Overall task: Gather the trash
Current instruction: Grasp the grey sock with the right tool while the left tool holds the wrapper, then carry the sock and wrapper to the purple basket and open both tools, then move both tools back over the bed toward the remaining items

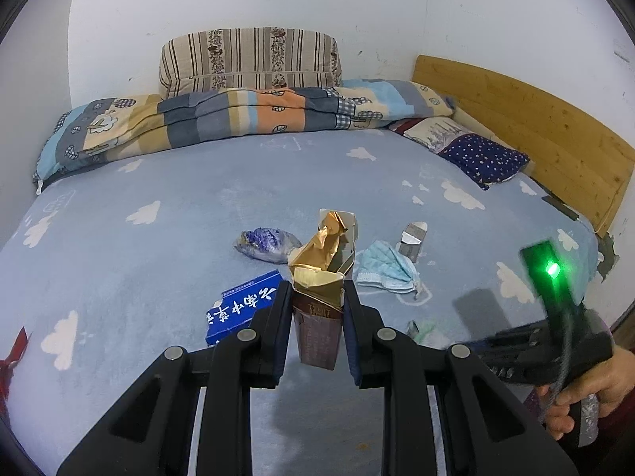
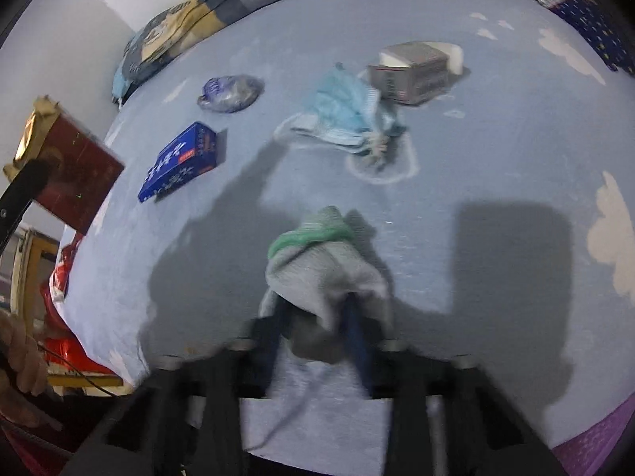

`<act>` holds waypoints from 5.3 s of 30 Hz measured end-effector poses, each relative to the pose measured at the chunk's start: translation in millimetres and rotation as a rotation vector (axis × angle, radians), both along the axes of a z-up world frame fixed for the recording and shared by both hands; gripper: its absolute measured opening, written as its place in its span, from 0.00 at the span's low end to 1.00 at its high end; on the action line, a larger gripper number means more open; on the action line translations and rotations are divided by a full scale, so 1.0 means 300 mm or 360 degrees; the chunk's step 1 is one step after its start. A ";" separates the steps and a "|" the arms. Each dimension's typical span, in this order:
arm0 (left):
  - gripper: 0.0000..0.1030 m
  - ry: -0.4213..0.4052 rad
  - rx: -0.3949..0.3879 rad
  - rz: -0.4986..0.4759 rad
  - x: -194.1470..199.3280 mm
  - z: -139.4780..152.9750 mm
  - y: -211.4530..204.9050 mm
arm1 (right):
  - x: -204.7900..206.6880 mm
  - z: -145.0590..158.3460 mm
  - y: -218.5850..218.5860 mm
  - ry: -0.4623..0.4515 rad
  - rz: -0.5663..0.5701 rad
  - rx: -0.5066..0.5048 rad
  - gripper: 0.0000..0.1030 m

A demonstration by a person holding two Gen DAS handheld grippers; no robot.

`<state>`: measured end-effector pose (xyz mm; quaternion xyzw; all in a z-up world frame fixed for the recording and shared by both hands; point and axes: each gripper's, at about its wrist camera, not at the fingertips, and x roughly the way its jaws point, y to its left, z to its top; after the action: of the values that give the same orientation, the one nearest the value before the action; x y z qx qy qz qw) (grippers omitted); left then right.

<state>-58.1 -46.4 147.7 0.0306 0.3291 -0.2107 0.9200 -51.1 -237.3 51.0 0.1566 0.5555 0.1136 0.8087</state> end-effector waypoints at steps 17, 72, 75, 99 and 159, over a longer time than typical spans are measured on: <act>0.22 0.0006 0.0084 -0.0090 -0.009 -0.049 -0.100 | -0.074 0.314 -0.059 -0.0667 -0.0187 0.0090 0.06; 0.23 -0.0027 -0.0016 -0.0330 -0.071 -0.018 -0.199 | -0.162 0.377 -0.130 -0.0712 -0.0322 0.0195 0.06; 0.22 -0.0010 -0.0054 -0.0413 -0.098 -0.011 -0.239 | -0.232 0.397 -0.189 -0.0736 -0.0395 0.0179 0.06; 0.22 0.0268 -0.0100 -0.1557 -0.602 0.065 -1.138 | -1.108 0.370 -0.910 -0.0597 -0.1373 -0.0021 0.06; 0.75 0.0643 -0.0161 -0.0138 0.370 -0.329 0.082 | -0.088 0.239 -0.253 -0.0349 -0.0471 0.0218 0.43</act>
<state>53.0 -21.7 49.1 -0.0443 0.4942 -0.2683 0.8258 -77.4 -313.2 122.9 0.2778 0.4261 0.0473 0.8597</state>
